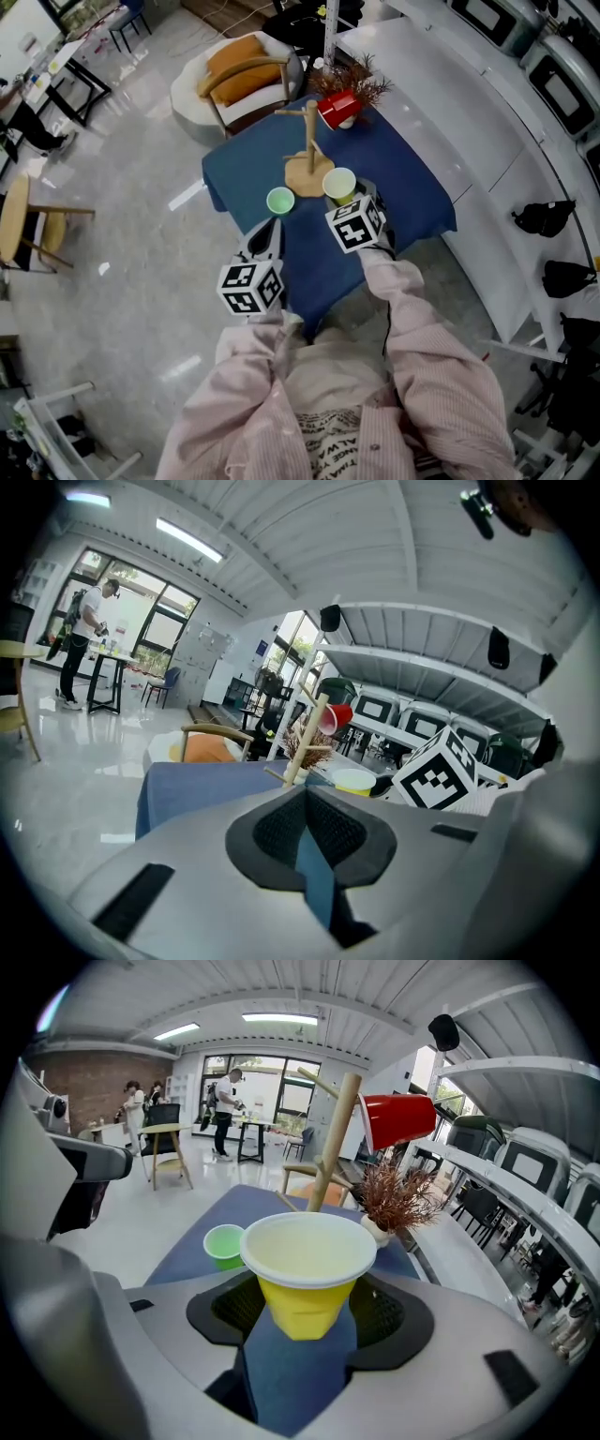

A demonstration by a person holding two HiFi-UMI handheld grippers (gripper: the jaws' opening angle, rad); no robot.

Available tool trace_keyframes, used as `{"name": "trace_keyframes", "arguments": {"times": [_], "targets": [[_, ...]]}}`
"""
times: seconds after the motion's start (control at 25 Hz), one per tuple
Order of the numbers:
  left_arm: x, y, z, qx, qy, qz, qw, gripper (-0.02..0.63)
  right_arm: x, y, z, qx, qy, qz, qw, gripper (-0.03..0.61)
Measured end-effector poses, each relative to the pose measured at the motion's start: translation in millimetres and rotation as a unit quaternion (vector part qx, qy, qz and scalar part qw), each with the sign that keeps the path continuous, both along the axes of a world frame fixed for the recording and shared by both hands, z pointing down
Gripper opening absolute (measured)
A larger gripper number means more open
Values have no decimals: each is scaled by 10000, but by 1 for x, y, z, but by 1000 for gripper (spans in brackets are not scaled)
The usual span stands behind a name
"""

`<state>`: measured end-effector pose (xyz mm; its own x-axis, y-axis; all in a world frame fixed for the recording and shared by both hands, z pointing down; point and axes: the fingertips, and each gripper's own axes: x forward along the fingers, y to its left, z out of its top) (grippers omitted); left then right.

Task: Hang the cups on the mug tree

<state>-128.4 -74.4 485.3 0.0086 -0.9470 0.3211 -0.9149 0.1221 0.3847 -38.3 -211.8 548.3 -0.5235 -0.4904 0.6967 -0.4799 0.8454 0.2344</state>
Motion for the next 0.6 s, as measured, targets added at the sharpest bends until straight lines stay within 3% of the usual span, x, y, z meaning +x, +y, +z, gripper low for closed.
{"name": "trace_keyframes", "arguments": {"times": [0.28, 0.6], "targets": [[-13, -16, -3, 62, -6, 218, 9997, -2, -16, -4, -8, 72, 275, -87, 9996, 273], [-38, -42, -1, 36, 84, 1078, 9941, -2, -27, -20, -12, 175, 750, 447, 9960, 273]]}}
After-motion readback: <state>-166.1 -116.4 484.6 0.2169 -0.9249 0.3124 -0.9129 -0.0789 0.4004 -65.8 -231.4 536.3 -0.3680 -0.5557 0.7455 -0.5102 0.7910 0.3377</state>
